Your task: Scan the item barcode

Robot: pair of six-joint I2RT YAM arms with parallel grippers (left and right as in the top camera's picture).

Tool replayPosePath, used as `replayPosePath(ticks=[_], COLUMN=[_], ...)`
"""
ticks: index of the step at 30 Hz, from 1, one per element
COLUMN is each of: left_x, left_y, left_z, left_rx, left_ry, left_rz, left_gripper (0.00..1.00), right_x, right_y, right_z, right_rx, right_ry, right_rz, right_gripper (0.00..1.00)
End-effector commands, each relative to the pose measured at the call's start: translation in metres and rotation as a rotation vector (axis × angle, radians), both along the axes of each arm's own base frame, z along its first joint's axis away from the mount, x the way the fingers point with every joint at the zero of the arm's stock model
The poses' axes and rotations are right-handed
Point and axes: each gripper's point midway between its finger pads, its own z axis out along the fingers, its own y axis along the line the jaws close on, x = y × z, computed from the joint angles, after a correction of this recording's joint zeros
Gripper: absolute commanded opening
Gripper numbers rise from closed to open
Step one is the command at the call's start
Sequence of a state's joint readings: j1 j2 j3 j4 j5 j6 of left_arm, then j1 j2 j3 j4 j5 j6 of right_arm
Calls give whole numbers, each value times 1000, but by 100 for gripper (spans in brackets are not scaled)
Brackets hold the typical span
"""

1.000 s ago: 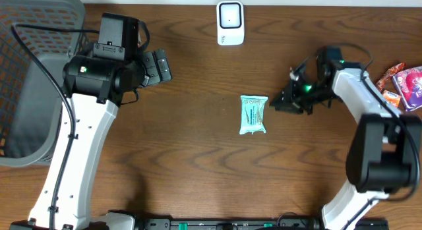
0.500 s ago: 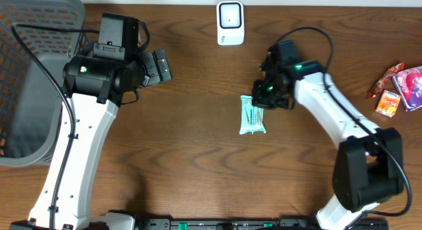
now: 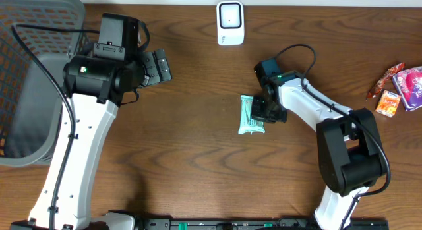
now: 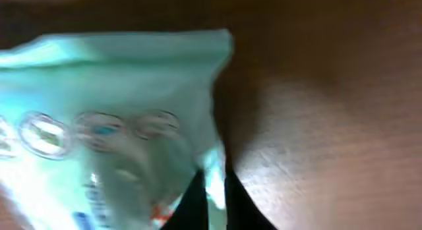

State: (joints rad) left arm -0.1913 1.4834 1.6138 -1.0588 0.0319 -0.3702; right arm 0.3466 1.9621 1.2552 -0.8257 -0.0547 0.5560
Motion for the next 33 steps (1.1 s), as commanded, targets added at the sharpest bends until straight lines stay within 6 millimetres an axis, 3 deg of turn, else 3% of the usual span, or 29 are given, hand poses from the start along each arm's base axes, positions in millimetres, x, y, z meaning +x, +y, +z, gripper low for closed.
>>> replayPosePath(ticks=[1,3,8,17,23,26,29,33], left_x=[0,0,0,0,0,0,0,0], left_y=[1,1,1,1,1,1,1,1], left_z=[-2,-2,-2,-2,-2,-2,-2,-2], left_rx=[-4,-4,-4,-4,-4,-4,-4,-4], left_ry=[8,8,8,8,8,8,8,8], left_rz=[7,7,7,7,7,7,7,7], left_gripper=[98,98,98,98,98,98,98,98], right_x=[6,9,13,12,22,23,18,10], right_y=[-6,-2,25,37,41,41,40,42], right_z=[14,29,58,59,52,37,12,-6], right_rx=[-6,20,169,223,242,253,268,307], right_ry=[-8,-14,-29,-28,-72,-88,-102,-114], right_rz=[-12,5,91,103,50,1,-58,-67], right_gripper=[11,19,64,97,99,99,91,85])
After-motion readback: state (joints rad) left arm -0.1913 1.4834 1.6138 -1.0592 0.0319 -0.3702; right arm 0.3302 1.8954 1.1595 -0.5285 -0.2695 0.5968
